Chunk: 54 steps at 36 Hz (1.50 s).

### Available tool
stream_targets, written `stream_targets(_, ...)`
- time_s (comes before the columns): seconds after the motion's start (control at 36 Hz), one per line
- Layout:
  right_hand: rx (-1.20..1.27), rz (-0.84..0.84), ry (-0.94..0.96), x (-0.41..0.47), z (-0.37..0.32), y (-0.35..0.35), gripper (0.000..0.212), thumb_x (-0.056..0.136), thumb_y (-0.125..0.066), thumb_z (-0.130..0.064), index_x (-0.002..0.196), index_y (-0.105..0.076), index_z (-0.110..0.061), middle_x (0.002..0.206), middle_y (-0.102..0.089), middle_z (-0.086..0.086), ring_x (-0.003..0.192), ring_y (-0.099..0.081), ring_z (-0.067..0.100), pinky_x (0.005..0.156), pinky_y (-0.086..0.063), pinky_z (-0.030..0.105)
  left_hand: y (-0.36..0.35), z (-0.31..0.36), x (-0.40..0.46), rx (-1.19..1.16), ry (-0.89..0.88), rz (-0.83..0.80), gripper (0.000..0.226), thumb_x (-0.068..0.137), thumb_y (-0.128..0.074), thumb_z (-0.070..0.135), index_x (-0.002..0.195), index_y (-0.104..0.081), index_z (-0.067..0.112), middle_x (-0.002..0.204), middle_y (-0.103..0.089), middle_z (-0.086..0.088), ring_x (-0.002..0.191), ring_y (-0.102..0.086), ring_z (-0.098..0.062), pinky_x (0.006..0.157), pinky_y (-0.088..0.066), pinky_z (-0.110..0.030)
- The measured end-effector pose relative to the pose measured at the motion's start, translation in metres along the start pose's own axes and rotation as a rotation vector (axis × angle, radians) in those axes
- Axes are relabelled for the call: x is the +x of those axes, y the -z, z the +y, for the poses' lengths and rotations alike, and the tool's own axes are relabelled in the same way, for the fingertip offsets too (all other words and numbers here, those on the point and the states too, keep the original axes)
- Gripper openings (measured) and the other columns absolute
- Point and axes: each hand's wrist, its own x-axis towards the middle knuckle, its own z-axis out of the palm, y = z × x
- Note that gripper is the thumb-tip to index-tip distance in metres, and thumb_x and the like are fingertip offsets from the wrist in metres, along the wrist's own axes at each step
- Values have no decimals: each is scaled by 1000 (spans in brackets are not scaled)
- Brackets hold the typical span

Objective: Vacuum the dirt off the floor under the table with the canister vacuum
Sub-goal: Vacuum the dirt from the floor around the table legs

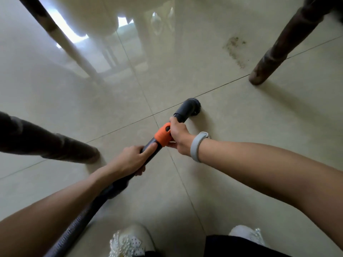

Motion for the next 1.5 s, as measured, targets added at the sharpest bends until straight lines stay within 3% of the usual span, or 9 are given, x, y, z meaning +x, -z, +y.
stream_targets(0.17, 57, 239, 143, 29, -57, 74, 40, 99, -39, -41, 123, -50, -11, 110, -54, 7, 97, -55, 24, 65, -50, 34, -17, 50, 35, 137, -186, -89, 35, 94, -45, 50, 103, -58, 18, 84, -69, 0, 83, -67, -21, 81, -53, -34)
stream_targets(0.33, 160, 342, 177, 50, -87, 124, 47, 97, -43, -45, 127, -49, -10, 110, -56, 7, 110, -58, 28, 94, -50, 47, -39, 85, 63, 242, -347, -80, 22, 94, -49, 47, 102, -49, 26, 81, -66, 6, 78, -64, -15, 74, -51, -30)
stream_targets(0.47, 427, 248, 177, 50, -94, 129, 24, 92, -57, -34, 87, -48, -13, 79, -51, 5, 76, -60, 26, 81, -54, 41, -35, 102, 88, 181, -398, -40, 17, 93, -52, 43, 84, -48, 29, 72, -61, 11, 66, -59, -7, 62, -43, -22)
stream_targets(0.53, 490, 184, 175, 50, -94, 126, 20, 91, -60, -26, 89, -47, -11, 77, -51, 7, 64, -59, 24, 71, -54, 38, -28, 109, 98, 149, -416, -37, 18, 93, -55, 42, 80, -51, 30, 75, -64, 7, 69, -62, -12, 65, -48, -23)
stream_targets(0.67, 565, 124, 170, 52, -93, 122, 28, 91, -61, -25, 105, -46, -6, 82, -53, 10, 66, -60, 22, 68, -53, 37, -14, 126, 114, 116, -412, -34, 27, 91, -57, 43, 88, -60, 16, 76, -67, 3, 63, -60, -7, 60, -46, -16)
stream_targets(0.83, 534, 244, 207, 59, -93, 130, 23, 94, -54, -28, 83, -44, -11, 67, -53, 5, 61, -57, 20, 83, -53, 41, -27, 123, 112, 137, -403, 63, 22, 87, -60, 49, 84, -57, 28, 70, -65, 9, 60, -60, -6, 64, -49, -25)
stream_targets(0.94, 555, 255, 214, 59, -98, 141, 24, 93, -55, -28, 80, -45, -10, 56, -54, 3, 59, -55, 20, 80, -52, 40, -30, 107, 112, 100, -320, 69, 55, 63, -55, 75, 92, -57, 28, 72, -66, 10, 65, -62, -3, 60, -48, -22)
stream_targets(1.11, 662, 230, 234, 53, -114, 149, 24, 94, -56, -24, 82, -42, -9, 72, -48, 7, 56, -51, 18, 59, -51, 30, -34, 126, 113, 77, -363, 151, 25, 84, -62, 50, 80, -49, 29, 66, -61, 8, 58, -56, -4, 53, -40, -18)
stream_targets(1.5, 601, 91, 195, 37, -88, 100, 33, 94, -56, -39, 98, -45, -8, 78, -53, 8, 65, -59, 22, 72, -56, 36, -13, 101, 93, 128, -303, 220, 35, 83, -60, 54, 88, -54, 20, 72, -61, 2, 64, -57, -11, 55, -42, -24)
